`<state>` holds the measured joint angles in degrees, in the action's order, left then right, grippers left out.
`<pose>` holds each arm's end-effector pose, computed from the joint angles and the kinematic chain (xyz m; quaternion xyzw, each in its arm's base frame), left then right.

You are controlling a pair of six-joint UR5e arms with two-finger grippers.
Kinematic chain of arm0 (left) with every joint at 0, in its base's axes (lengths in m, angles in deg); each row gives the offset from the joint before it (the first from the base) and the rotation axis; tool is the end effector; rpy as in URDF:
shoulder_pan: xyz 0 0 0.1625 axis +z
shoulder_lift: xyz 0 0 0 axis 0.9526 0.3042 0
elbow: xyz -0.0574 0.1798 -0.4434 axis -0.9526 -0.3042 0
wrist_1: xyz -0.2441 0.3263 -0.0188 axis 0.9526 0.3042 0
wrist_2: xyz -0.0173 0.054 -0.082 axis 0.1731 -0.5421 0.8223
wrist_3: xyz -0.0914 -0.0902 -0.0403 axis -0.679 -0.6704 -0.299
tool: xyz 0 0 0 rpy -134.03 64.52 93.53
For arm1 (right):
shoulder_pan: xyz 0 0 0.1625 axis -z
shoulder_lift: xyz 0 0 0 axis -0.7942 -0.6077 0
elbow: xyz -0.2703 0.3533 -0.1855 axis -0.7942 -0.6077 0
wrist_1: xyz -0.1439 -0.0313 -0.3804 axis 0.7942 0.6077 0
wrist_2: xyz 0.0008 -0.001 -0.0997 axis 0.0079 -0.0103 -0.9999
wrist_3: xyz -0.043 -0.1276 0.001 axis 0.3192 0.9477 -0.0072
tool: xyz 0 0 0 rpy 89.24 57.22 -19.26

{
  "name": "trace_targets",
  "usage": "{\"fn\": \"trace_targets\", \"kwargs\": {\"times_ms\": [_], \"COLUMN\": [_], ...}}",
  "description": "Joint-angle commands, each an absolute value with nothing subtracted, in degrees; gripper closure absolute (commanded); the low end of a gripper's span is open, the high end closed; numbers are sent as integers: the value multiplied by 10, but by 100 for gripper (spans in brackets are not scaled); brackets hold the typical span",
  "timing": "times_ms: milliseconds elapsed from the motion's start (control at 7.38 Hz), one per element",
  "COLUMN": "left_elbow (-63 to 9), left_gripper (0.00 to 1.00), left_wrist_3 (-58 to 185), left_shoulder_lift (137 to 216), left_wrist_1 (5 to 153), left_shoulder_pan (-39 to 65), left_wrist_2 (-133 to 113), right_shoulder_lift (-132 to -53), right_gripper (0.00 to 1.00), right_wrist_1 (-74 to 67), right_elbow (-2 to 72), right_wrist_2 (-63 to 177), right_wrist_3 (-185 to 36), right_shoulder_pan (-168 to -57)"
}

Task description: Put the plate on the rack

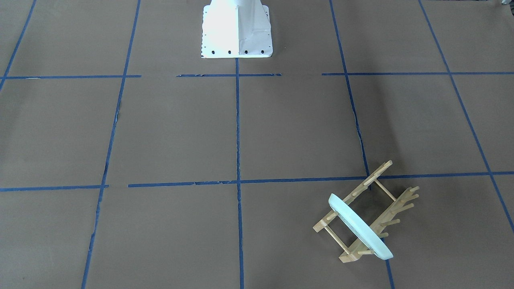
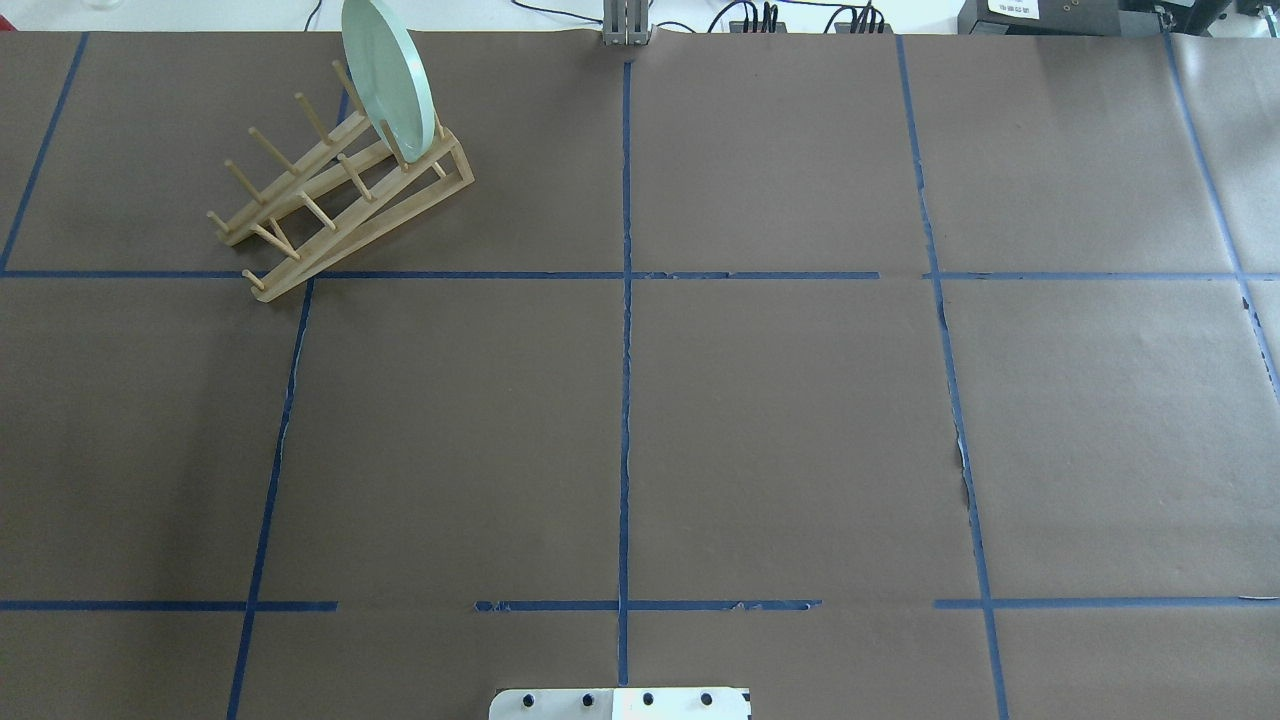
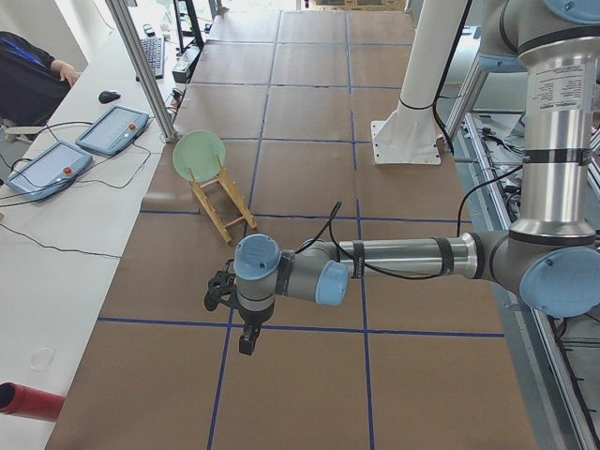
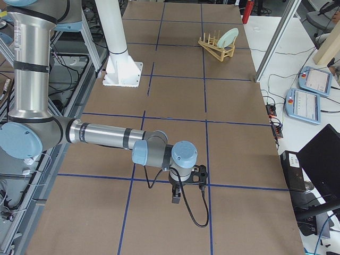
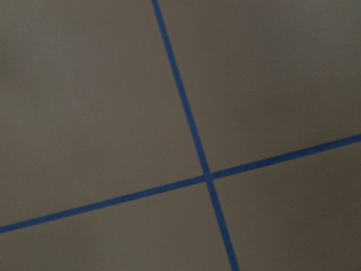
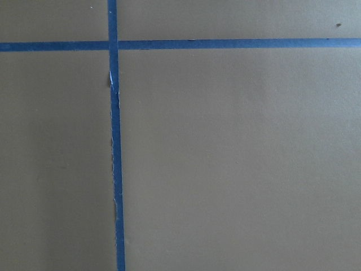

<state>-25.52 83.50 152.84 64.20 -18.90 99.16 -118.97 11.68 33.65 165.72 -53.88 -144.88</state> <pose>-0.0548 -0.4607 0.7614 0.0781 0.3446 0.0538 0.9340 0.0604 -0.4171 0.7836 -0.0314 -0.3581 0.0060 0.9331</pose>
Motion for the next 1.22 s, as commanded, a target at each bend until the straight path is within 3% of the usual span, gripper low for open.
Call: {"fn": "trace_targets", "kwargs": {"times_ms": [0, 271, 1085], "left_elbow": [-261, -271, -262], "left_gripper": [0, 0, 0], "left_wrist_3": [839, 840, 843], "left_shoulder_lift": [1533, 1589, 1581], "left_wrist_1": [590, 457, 460], "left_shoulder_pan": [-201, -200, -199], "left_wrist_2": [1014, 1013, 1018], "right_shoulder_lift": [-1190, -1190, -1190], "right_gripper": [0, 0, 0], "right_wrist_1": [117, 117, 117], "right_elbow": [337, 337, 337], "right_wrist_2": [1657, 1657, 1657], "right_wrist_3": [-539, -539, -538], "right_shoulder_pan": [-1449, -1449, -1449]}}
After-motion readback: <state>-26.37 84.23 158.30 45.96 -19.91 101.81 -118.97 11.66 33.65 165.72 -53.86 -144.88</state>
